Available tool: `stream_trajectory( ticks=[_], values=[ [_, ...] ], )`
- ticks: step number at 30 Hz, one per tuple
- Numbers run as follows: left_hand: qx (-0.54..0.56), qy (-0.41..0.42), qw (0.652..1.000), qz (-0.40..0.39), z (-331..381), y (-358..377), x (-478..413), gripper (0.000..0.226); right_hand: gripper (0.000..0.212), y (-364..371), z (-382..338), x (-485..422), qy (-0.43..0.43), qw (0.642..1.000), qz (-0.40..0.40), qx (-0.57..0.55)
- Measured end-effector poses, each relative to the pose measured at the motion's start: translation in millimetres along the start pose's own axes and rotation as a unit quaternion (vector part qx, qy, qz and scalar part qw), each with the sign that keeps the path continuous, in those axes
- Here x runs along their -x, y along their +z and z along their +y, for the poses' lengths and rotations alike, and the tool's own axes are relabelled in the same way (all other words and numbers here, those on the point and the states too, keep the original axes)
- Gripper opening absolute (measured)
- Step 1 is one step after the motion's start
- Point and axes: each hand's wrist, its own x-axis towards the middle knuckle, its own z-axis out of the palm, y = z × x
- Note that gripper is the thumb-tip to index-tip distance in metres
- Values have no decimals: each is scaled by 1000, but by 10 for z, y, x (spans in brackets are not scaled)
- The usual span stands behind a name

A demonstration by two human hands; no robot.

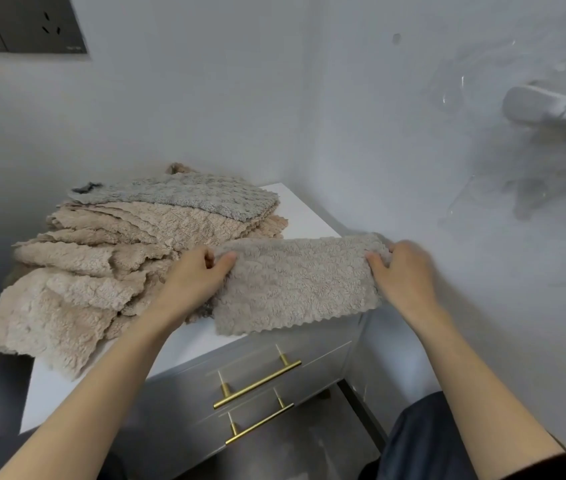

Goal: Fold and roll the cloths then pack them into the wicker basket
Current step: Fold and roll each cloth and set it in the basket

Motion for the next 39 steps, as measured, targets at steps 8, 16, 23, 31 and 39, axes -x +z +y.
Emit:
stream_trajectory(
  ticks=[8,16,23,31,39],
  values=[
    [131,13,988,84,32,-8,-94,20,33,-95,-35,-55,49,981,-7,-190],
    [-40,98,986,126,-118,-58,-31,35,22,5,-50,13,11,989,-31,-145],
    [-97,103,985,100,-146,-28,27,39,20,69,9,44,-17,999,-24,-40],
    [-258,62,951,159,-101,33,125,57,46,39,-20,66,76,983,-90,-141],
    [-176,44,976,120,-90,20,92,38,38,-24,-20,61,45,983,-43,-174]
  ],
)
